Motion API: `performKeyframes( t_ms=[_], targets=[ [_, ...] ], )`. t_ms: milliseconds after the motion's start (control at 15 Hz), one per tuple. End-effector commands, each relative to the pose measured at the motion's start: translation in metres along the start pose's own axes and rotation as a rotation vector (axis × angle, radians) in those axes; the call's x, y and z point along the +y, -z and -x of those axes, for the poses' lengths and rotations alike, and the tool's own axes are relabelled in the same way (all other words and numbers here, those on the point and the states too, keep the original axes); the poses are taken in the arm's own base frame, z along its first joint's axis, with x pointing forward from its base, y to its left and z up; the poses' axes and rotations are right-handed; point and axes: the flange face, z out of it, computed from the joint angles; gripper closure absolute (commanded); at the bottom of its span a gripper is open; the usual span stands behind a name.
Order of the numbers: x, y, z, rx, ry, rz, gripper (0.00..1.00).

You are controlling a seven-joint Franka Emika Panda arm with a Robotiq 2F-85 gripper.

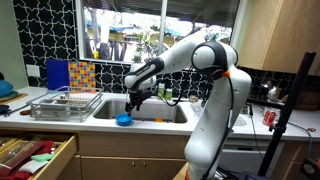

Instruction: Pour the liquid from the blue bowl into the sink.

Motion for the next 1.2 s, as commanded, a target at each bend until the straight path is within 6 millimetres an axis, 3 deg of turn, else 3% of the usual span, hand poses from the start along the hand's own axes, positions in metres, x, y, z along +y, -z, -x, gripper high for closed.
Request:
performKeyframes(
  t_ms=[0, 467, 600, 1133],
  targets=[
    [0.003, -0.015, -0.036, 0.030, -0.029, -0.018, 0.00],
    [0.005, -0.049, -0.062, -0.008, -0.034, -0.011, 0.00],
    [0.007, -0.056, -0.065, -0.017, -0.038, -0.010, 0.27],
    [0.015, -0.063, -0.069, -0.031, -0.049, 0.018, 0.89]
  ],
)
